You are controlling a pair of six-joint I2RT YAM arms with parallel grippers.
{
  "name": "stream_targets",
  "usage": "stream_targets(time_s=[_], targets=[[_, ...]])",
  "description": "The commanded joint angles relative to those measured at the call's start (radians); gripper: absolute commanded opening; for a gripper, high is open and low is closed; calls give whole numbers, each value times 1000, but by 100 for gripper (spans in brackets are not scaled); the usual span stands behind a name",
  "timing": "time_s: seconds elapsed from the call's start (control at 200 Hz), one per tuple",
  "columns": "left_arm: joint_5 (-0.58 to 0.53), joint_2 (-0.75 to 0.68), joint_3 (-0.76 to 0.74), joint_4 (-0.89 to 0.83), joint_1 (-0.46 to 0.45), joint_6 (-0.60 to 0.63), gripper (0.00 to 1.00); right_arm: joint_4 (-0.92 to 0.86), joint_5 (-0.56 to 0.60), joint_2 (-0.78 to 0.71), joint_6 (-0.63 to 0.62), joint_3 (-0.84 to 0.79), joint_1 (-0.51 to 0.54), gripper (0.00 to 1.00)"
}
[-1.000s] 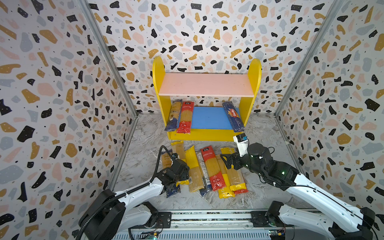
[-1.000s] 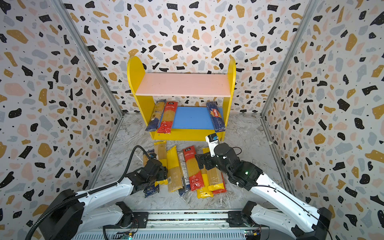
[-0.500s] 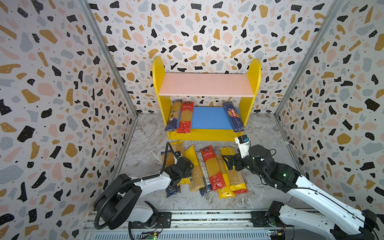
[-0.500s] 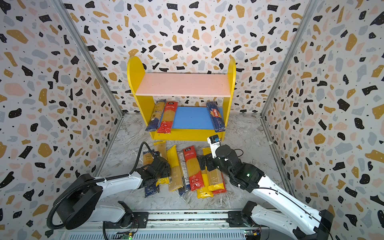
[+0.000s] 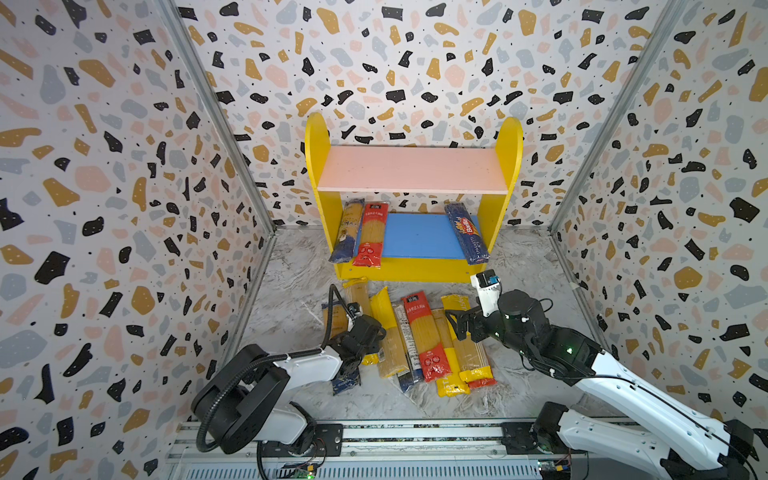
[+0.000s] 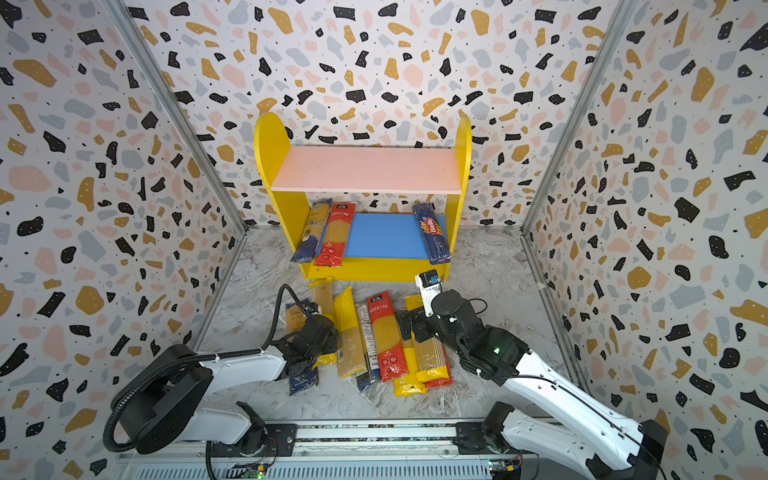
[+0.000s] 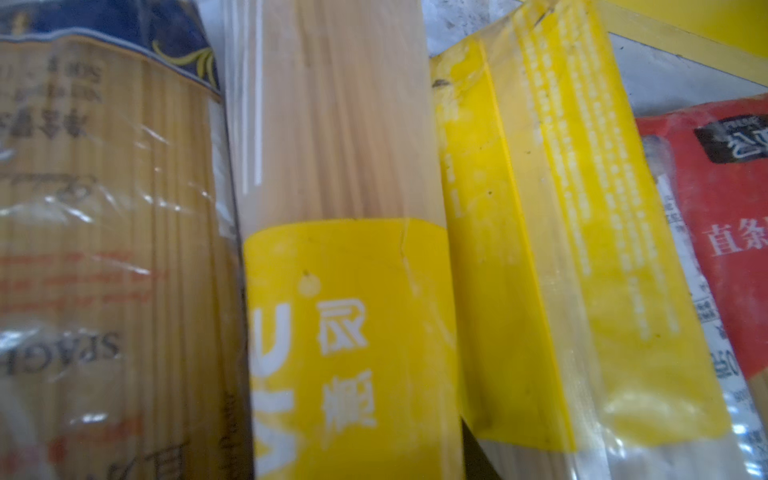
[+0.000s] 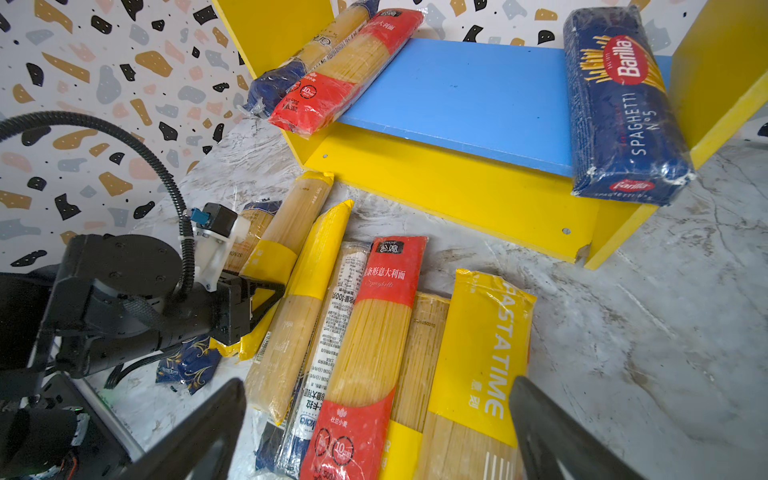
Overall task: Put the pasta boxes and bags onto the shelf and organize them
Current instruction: 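Close the left gripper on the yellow PASTATIME bag, then lift the yellow bag with the left gripper toward the blue shelf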
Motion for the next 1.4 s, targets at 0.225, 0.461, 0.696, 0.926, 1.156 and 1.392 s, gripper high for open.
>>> stream_targets(time_s=[0.225, 0.461, 0.696, 0.926, 1.156, 1.392], targets=[[54, -177, 0, -263, -5, 50, 0, 16, -9, 22, -8, 33, 2, 99], [58, -263, 57, -339, -5, 87, 0, 17, -16, 22, 1, 39, 3, 99], [91, -341, 144, -421, -6, 146, 0, 18, -14, 28, 1, 46, 3, 99], [170, -408, 220, -476, -7, 192, 0, 31, -23, 25, 0, 49, 3, 99], [216, -449, 274, -528, -16, 215, 0, 29, -24, 19, -7, 56, 3, 99], [253, -460, 348, -563, -47, 236, 0, 27, -23, 10, -10, 63, 3, 99]])
